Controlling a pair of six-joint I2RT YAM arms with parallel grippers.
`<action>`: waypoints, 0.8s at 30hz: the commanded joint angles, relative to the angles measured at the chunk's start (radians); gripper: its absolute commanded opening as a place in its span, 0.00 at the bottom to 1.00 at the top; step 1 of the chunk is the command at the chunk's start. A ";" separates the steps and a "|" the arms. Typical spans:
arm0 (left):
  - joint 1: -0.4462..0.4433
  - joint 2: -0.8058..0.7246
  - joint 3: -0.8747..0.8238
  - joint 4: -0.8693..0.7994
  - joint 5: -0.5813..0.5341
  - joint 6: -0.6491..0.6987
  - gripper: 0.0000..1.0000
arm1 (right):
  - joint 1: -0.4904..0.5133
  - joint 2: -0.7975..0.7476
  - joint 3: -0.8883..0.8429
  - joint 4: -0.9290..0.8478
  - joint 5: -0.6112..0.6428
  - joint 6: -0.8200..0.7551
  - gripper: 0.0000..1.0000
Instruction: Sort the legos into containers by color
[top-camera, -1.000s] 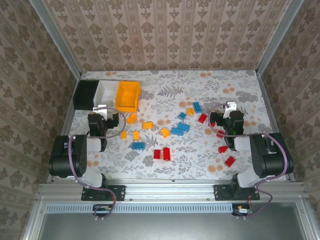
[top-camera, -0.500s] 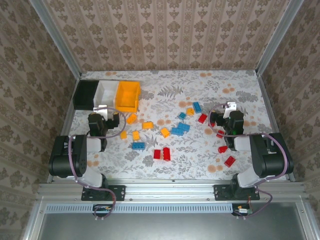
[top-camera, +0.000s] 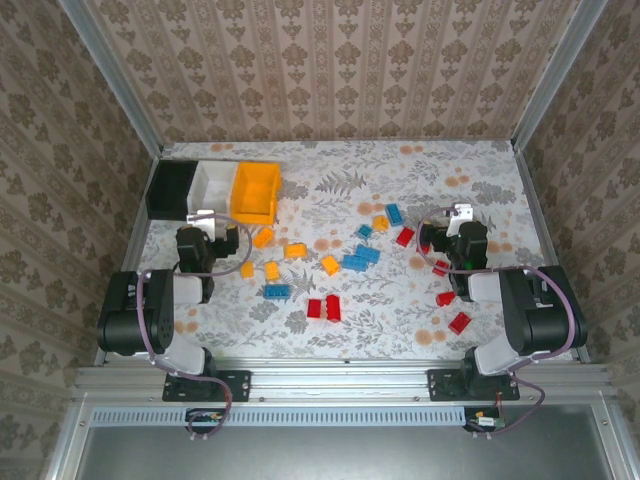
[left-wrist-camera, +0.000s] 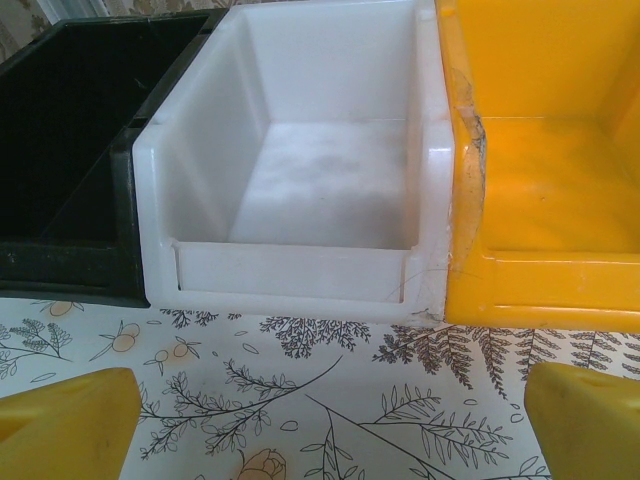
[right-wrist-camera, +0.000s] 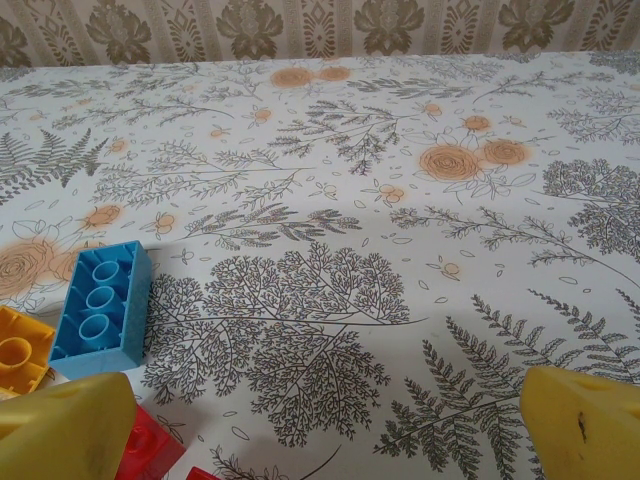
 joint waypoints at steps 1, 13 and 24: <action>0.009 0.006 0.023 0.002 0.018 0.016 1.00 | -0.003 -0.019 0.037 -0.056 0.026 0.009 1.00; 0.001 -0.171 0.068 -0.216 0.000 0.022 1.00 | -0.003 -0.185 0.188 -0.521 0.124 0.112 1.00; -0.044 -0.384 0.357 -1.034 -0.306 -0.459 1.00 | -0.005 -0.267 0.364 -0.922 0.098 0.301 1.00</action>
